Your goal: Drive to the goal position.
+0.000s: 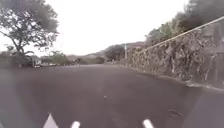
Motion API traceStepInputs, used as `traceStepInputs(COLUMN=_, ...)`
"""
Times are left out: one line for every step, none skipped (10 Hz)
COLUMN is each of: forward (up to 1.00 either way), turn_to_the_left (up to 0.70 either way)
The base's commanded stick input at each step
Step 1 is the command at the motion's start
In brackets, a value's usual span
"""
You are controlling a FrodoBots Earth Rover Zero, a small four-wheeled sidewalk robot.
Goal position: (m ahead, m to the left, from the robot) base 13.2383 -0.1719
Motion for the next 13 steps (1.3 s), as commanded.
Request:
traceStepInputs(forward=0.5, turn_to_the_left=0.0)
traceStepInputs(forward=0.5, turn_to_the_left=0.0)
traceStepInputs(forward=0.5, turn_to_the_left=0.0)
traceStepInputs(forward=0.5, turn_to_the_left=-0.11)
traceStepInputs(forward=0.5, turn_to_the_left=-0.46)
traceStepInputs(forward=0.5, turn_to_the_left=-0.36)
traceStepInputs(forward=0.5, turn_to_the_left=-0.25)
traceStepInputs(forward=0.5, turn_to_the_left=-0.15)
traceStepInputs(forward=0.5, turn_to_the_left=-0.04)
traceStepInputs(forward=0.5, turn_to_the_left=0.0)
traceStepInputs(forward=0.5, turn_to_the_left=0.0)
traceStepInputs(forward=0.5, turn_to_the_left=0.0)
traceStepInputs(forward=0.5, turn_to_the_left=0.0)
